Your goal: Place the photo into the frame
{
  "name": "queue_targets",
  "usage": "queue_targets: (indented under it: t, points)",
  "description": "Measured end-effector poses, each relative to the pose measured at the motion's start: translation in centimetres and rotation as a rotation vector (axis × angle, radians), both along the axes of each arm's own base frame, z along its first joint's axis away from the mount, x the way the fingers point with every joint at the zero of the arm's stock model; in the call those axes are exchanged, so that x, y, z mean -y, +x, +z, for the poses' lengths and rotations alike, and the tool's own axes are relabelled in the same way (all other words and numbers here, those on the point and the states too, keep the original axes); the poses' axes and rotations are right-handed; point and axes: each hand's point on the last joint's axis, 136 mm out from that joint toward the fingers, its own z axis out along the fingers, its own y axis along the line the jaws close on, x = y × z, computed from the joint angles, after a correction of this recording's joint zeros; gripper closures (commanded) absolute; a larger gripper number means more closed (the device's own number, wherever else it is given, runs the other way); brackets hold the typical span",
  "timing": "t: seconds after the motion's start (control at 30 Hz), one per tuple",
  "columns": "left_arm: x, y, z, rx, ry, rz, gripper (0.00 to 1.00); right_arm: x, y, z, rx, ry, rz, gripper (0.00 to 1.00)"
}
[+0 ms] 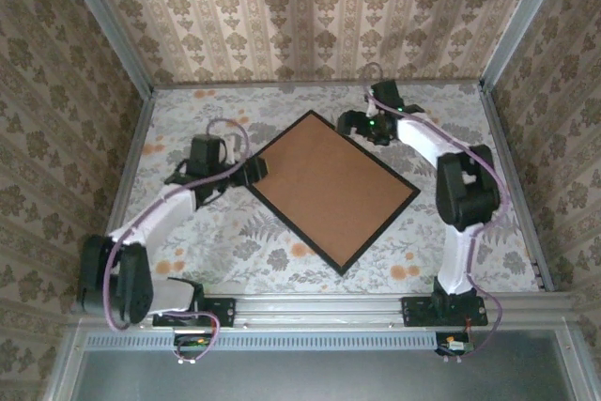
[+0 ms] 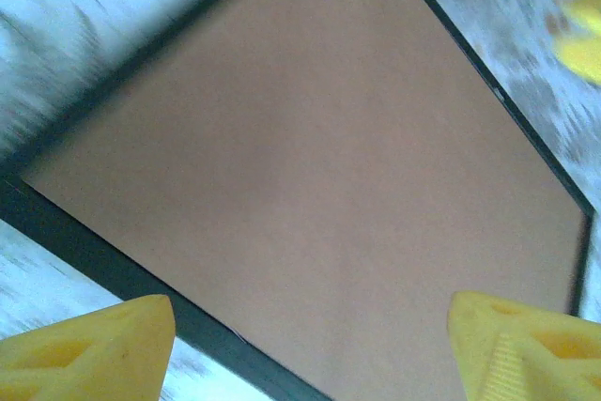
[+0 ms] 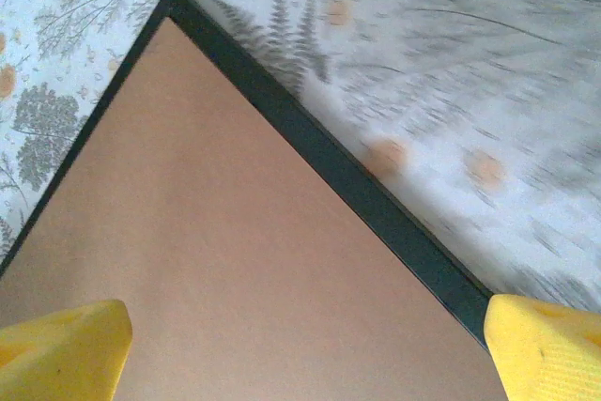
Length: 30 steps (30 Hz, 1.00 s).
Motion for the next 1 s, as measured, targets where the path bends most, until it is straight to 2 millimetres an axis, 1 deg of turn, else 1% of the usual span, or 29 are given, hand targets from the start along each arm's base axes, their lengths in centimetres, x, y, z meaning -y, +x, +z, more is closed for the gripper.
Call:
queue_targets:
  t: [0.07, 0.1, 0.17, 0.23, 0.27, 0.33, 0.37, 0.43, 0.53, 0.67, 0.8, 1.0]
  points:
    - [-0.6, 2.9, -0.4, 0.008, 0.03, 0.005, 0.22, 1.7, -2.4, 1.3, 0.013, -0.025, -0.031, 0.0]
    - [-0.5, 4.2, -0.8, 0.006, 0.046, -0.004, 0.22, 2.5, -3.6, 2.0, 0.025, -0.038, -0.047, 0.0]
    - [0.0, 6.5, -1.8, -0.004, 0.078, -0.041, 0.22, 3.5, -5.6, 2.6, 0.037, -0.056, -0.065, 0.0]
    - [0.7, 8.6, -3.1, -0.025, 0.112, -0.093, 0.22, 4.6, -7.7, 2.3, 0.026, -0.07, -0.085, 0.0]
    - [0.9, 9.3, -3.4, -0.033, 0.122, -0.112, 0.22, 5.1, -8.6, 1.8, 0.013, -0.073, -0.093, 0.0]
    - [1.4, 10.7, -4.7, -0.058, 0.156, -0.165, 0.22, 6.7, -10.6, 0.4, -0.033, -0.083, -0.122, 0.0]
    - [1.5, 11.0, -5.1, -0.068, 0.169, -0.187, 0.22, 7.2, -11.2, -0.3, -0.055, -0.087, -0.132, 0.0]
    - [1.7, 11.3, -5.9, -0.092, 0.197, -0.237, 0.22, 8.2, -12.3, -1.6, -0.099, -0.098, -0.155, 0.0]
    - [1.9, 11.3, -6.5, -0.119, 0.217, -0.297, 0.23, 8.4, -13.1, -2.4, -0.132, -0.104, -0.156, 0.0]
    - [2.2, 10.9, -6.9, -0.141, 0.232, -0.351, 0.23, 8.4, -13.1, -2.5, -0.136, -0.104, -0.155, 0.0]
    - [2.4, 9.9, -7.3, -0.165, 0.248, -0.388, 0.23, 8.4, -13.2, -3.2, -0.157, -0.104, -0.153, 0.0]
    - [2.9, 9.1, -7.4, -0.177, 0.248, -0.422, 0.23, 8.5, -13.5, -3.7, -0.173, -0.104, -0.155, 0.0]
